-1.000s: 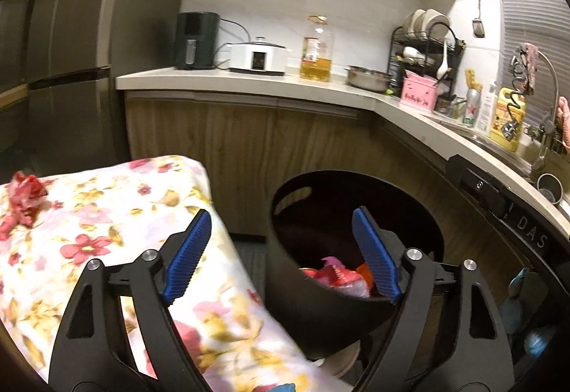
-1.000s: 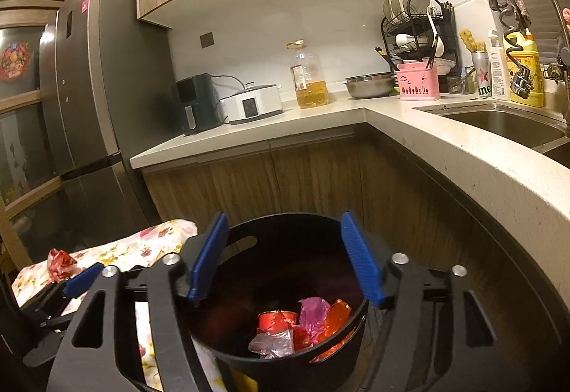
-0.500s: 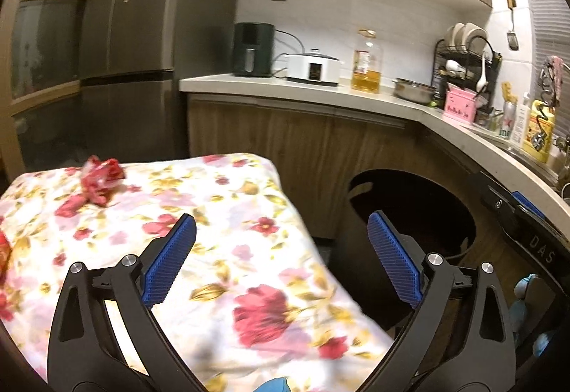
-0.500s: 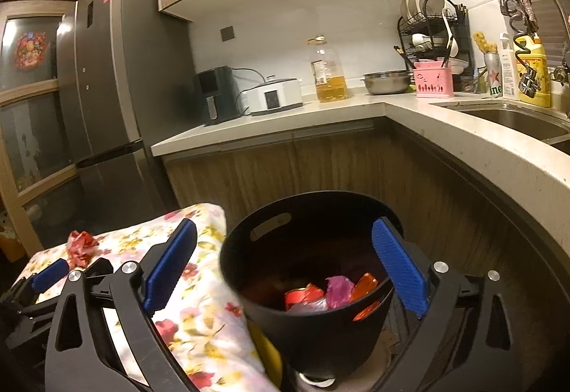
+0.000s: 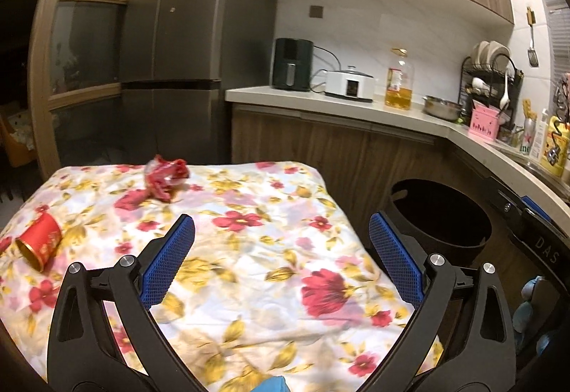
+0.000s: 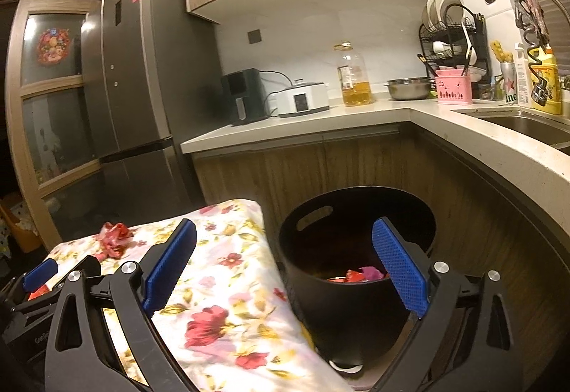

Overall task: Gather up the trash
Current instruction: 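Move both open tools from the bin back over the table, then grasp the red paper cup rim with the left tool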

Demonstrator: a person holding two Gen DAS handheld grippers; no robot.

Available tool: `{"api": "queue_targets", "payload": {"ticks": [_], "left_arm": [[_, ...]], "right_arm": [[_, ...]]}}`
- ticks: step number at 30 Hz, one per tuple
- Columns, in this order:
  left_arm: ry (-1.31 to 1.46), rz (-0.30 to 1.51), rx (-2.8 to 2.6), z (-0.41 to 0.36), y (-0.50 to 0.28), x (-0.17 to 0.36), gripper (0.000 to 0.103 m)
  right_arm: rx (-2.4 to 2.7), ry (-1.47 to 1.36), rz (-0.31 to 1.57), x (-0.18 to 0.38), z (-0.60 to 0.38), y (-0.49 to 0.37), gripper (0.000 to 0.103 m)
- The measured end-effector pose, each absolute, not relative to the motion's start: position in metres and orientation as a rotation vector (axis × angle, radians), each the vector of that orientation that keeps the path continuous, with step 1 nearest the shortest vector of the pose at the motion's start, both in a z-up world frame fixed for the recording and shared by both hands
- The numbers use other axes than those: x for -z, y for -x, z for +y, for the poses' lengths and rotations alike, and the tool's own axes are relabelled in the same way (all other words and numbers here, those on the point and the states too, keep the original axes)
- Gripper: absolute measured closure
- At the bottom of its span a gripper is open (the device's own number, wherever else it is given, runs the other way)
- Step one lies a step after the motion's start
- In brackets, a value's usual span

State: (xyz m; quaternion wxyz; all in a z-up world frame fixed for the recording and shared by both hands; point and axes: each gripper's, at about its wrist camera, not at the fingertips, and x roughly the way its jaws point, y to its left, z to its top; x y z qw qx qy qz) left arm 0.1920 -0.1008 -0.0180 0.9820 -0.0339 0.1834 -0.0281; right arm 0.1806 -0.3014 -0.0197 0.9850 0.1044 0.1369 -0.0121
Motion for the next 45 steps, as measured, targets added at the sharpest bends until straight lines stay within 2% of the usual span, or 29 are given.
{"api": "queue_targets", "payload": {"ticks": [12, 24, 32, 45], "left_arm": [[0.099, 0.361, -0.052, -0.043, -0.162, 0.024, 0.006], [0.163, 0.354, -0.348, 0.067, -0.139, 0.052, 0.007], [0.239, 0.411, -0.45, 0.135, -0.143, 0.07, 0.028], [0.322, 0.505, -0.412, 0.168, -0.169, 0.094, 0.059]], "right_arm": [[-0.068, -0.183, 0.293, 0.024, -0.255, -0.173, 0.008], [-0.185, -0.168, 0.313, 0.031, -0.196, -0.177, 0.008], [-0.264, -0.151, 0.319, 0.032, -0.148, -0.187, 0.008], [-0.333, -0.117, 0.326, 0.037, -0.092, -0.216, 0.008]]}}
